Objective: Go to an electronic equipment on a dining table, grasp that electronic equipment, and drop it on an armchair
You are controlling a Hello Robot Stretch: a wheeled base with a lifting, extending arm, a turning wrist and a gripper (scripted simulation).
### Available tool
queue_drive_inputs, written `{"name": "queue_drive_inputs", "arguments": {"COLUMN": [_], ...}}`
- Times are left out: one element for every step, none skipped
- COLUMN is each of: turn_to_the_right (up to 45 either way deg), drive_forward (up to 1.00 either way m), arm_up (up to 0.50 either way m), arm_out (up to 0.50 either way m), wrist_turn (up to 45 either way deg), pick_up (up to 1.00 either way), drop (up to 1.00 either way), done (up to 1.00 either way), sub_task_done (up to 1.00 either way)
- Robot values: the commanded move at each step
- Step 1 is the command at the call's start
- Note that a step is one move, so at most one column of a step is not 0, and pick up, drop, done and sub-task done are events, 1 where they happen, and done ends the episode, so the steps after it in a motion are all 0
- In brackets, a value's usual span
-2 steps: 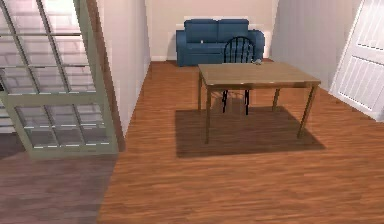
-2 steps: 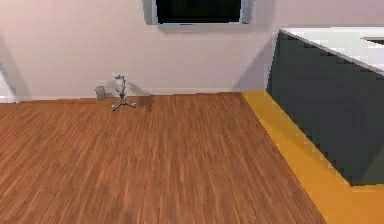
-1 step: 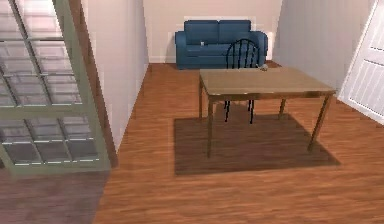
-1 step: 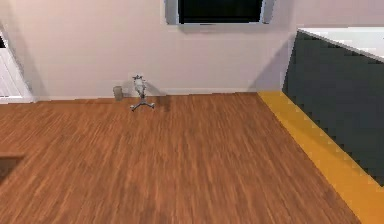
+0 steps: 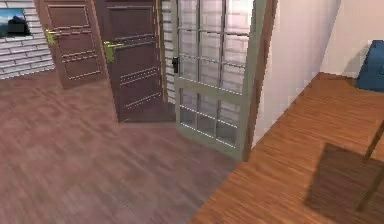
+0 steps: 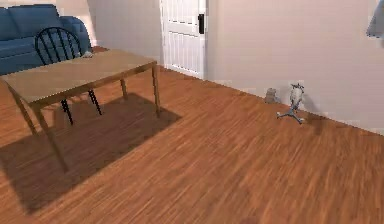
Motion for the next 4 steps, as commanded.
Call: {"name": "queue_drive_inputs", "arguments": {"turn_to_the_right": [-24.0,0.0,-9.0,0.0], "drive_forward": [0.0,1.0,0.0,0.25], "arm_up": [0.0,0.0,0.0,0.0], "arm_out": [0.0,0.0,0.0,0.0], "wrist_turn": [0.0,0.0,0.0,0.0], "pick_up": [0.0,0.0,0.0,0.0], "drop": [0.0,0.0,0.0,0.0], "done": [0.0,0.0,0.0,0.0], "sub_task_done": [0.0,0.0,0.0,0.0]}}
